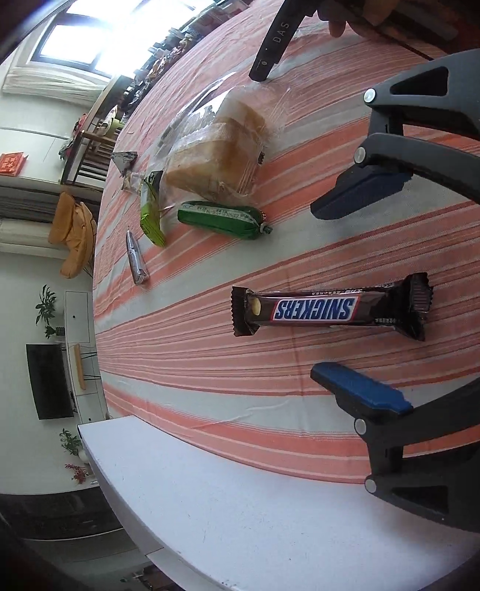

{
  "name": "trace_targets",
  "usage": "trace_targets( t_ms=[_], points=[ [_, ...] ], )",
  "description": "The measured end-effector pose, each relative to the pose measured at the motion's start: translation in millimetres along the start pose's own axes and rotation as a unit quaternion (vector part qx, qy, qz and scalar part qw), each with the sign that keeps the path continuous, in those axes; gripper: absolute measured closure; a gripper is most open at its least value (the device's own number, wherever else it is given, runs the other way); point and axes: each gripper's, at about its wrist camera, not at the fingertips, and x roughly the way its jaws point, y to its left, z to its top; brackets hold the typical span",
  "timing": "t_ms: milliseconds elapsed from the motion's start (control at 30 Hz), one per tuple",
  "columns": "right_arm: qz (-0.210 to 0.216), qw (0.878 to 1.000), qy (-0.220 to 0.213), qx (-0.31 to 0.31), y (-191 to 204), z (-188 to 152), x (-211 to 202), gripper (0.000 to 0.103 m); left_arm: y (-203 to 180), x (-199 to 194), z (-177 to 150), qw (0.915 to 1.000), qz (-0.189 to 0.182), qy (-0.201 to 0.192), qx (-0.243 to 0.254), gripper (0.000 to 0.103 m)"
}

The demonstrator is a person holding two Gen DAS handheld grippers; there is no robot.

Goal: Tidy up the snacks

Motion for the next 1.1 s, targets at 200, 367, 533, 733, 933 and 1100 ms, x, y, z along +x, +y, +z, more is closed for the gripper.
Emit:
trace_targets(
  t_ms=[200, 367, 533, 733, 933, 1100],
  points=[
    [0.0, 1.0, -0.001, -0.001, -0.4, 0.0, 0.0, 0.008, 2.3, 6.7, 1.9, 0.9997, 0.016, 0.017, 0.005, 0.003],
    [0.02, 1.0, -0.01, 0.005, -1.1, -0.1, -3.1, 0.009, 6.7, 7.9, 4.7, 0.9996, 0.018, 0.02, 0.004, 0.0],
    [0.049, 0.998, -0.047, 0.015, -2.3, 1.2, -17.3, 0.01, 6.6, 7.5, 5.0, 0.9996, 0.018, 0.02, 0.005, 0.0],
    [0.174, 0.977, -0.117, -0.031, 18.0, -0.8, -52.9, 0.01, 6.6, 7.4, 4.9, 0.9996, 0.018, 0.02, 0.004, 0.0],
    [0.213, 0.952, -0.115, -0.188, 86.8, -13.4, -55.5, 0.01, 6.5, 7.3, 4.5, 0.9996, 0.018, 0.02, 0.004, 0.0],
    [0.12, 0.967, -0.049, -0.22, 107.5, 6.8, -14.2, 0.012, 6.4, 7.1, 4.2, 0.9996, 0.018, 0.02, 0.004, 0.0]
  ],
)
